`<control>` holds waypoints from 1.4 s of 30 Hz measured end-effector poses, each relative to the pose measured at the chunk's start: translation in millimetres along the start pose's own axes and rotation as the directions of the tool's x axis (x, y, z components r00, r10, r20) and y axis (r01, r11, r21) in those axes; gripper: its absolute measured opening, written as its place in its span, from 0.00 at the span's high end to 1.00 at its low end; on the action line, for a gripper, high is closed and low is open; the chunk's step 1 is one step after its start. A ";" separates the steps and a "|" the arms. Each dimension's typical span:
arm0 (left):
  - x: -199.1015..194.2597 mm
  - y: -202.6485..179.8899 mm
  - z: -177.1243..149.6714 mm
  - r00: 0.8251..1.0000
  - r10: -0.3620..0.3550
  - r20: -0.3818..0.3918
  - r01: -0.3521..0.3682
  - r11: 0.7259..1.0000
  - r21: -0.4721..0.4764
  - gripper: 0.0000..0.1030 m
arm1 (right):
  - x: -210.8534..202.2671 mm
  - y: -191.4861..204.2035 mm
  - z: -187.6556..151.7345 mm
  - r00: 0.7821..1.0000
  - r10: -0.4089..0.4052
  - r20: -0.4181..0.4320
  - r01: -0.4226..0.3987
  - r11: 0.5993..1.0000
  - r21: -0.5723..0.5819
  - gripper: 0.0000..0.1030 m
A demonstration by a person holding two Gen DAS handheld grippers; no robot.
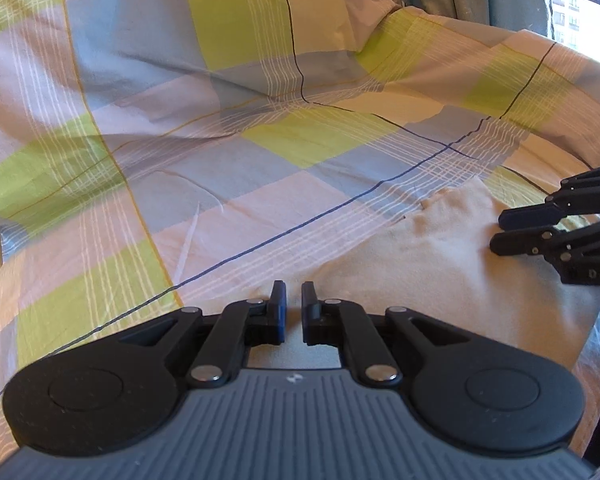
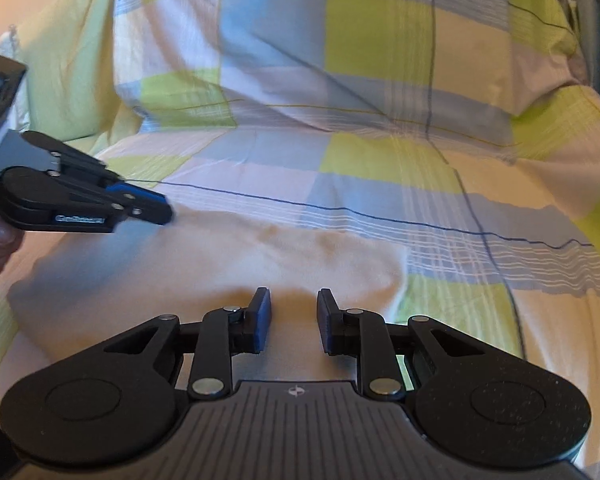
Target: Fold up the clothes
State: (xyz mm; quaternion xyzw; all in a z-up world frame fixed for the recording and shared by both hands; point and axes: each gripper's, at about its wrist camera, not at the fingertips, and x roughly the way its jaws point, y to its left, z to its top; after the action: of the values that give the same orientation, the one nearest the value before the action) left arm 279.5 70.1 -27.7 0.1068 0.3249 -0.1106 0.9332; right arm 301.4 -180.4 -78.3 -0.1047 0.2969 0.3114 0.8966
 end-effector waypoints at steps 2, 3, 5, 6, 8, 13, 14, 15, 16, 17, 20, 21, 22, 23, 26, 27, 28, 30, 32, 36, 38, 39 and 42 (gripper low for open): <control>-15.3 0.2 -2.8 1.000 -0.002 0.008 0.002 1.000 0.002 0.95 | -3.0 -10.1 -1.2 0.999 -0.046 0.003 0.046 0.999 0.030 0.78; -22.8 -0.1 -4.7 1.000 -0.006 0.010 0.006 1.000 0.002 0.94 | -6.6 -13.4 -1.0 0.998 -0.056 0.011 0.056 0.997 0.046 0.77; -38.1 -3.9 -12.1 1.000 -0.021 0.010 0.021 1.000 0.002 0.94 | -17.3 -14.6 -1.0 0.998 -0.048 0.041 0.046 0.997 0.054 0.77; -45.3 -6.5 -16.4 0.999 -0.030 0.008 0.030 1.000 0.003 0.94 | -23.6 -11.9 -0.9 0.998 -0.023 0.059 0.020 0.998 0.054 0.77; -56.5 -15.2 -27.8 0.998 -0.058 0.004 0.058 0.998 0.012 0.94 | -35.5 3.3 -2.2 0.996 0.031 0.082 -0.032 0.999 0.013 0.77; -67.0 -33.0 -61.2 0.995 -0.087 -0.039 0.089 0.995 0.036 0.93 | -50.5 56.3 -21.1 0.985 0.169 0.034 -0.163 0.979 -0.123 0.78; -68.6 -35.0 -67.5 0.996 -0.076 -0.044 0.079 0.996 0.051 0.92 | -50.6 62.3 -27.1 0.983 0.185 0.011 -0.182 0.974 -0.135 0.78; -71.9 -35.7 -73.0 0.997 -0.063 -0.037 0.066 0.995 0.070 0.92 | -51.5 65.6 -32.9 0.982 0.189 -0.006 -0.188 0.971 -0.145 0.78; -75.0 -33.8 -76.5 0.998 -0.058 -0.036 0.061 0.996 0.068 0.92 | -53.5 65.3 -37.2 0.982 0.186 -0.014 -0.186 0.971 -0.148 0.78; -78.0 -31.0 -79.7 0.998 -0.053 -0.036 0.055 0.997 0.062 0.92 | -56.4 61.6 -40.2 0.983 0.181 -0.016 -0.182 0.974 -0.139 0.78; -85.1 -17.9 -86.6 0.999 -0.031 -0.044 0.032 0.999 0.017 0.92 | -65.2 45.5 -49.3 0.991 0.135 -0.020 -0.136 0.987 -0.088 0.78; -86.5 -14.8 -88.2 0.999 -0.030 -0.045 0.031 1.000 0.001 0.92 | -67.2 41.8 -51.8 0.992 0.123 -0.020 -0.124 0.989 -0.078 0.79; -87.9 -12.3 -89.4 0.998 -0.030 -0.047 0.030 0.999 -0.012 0.92 | -68.9 38.7 -53.8 0.993 0.115 -0.020 -0.116 0.991 -0.070 0.79; -88.9 -11.7 -88.7 0.998 -0.029 -0.049 0.028 0.999 -0.017 0.92 | -70.3 36.8 -55.5 0.994 0.109 -0.020 -0.110 0.992 -0.065 0.79; -91.5 -16.9 -79.6 0.999 -0.027 -0.035 0.027 1.000 -0.011 0.92 | -74.4 41.1 -53.6 0.996 0.084 -0.020 -0.085 0.995 -0.050 0.78; -90.9 -19.9 -75.3 0.999 -0.034 -0.023 0.034 0.999 -0.009 0.92 | -75.7 44.9 -50.9 0.996 0.086 -0.013 -0.087 0.995 -0.048 0.77; -90.2 -22.9 -71.0 0.999 -0.041 -0.011 0.040 0.999 -0.008 0.92 | -76.6 48.9 -48.0 0.996 0.094 -0.004 -0.094 0.994 -0.047 0.77; -83.7 -27.9 -62.2 0.999 -0.051 0.002 0.051 0.999 -0.001 0.92 | -72.4 58.3 -39.8 0.993 0.117 0.008 -0.116 0.992 -0.044 0.77; -70.9 -31.0 -54.7 0.999 -0.051 0.007 0.051 0.999 0.011 0.92 | -62.1 68.6 -30.6 0.991 0.135 0.009 -0.134 0.989 -0.060 0.77; -43.9 -25.1 -50.9 0.998 -0.059 -0.002 0.059 0.998 0.009 0.92 | -37.3 82.0 -16.8 0.986 0.168 -0.008 -0.168 0.977 -0.131 0.78; -37.6 -15.3 -50.4 0.998 -0.058 0.011 0.058 0.998 0.000 0.89 | -26.2 79.5 -13.0 0.984 0.175 -0.017 -0.175 0.971 -0.164 0.78; -35.8 -8.9 -48.9 0.998 -0.059 0.012 0.059 0.998 -0.011 0.88 | -22.5 74.1 -10.3 0.985 0.174 -0.013 -0.174 0.971 -0.164 0.78; -32.2 4.4 -45.2 1.000 -0.002 0.010 0.002 1.000 0.002 0.89 | -13.8 51.8 -1.1 0.992 0.127 0.000 -0.126 0.983 -0.135 0.79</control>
State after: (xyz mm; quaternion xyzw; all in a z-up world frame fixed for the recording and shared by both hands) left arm 229.8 91.0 -41.5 0.1070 0.3202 -0.1125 0.9345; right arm 260.0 -147.0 -71.1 -0.1445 0.2773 0.3877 0.8671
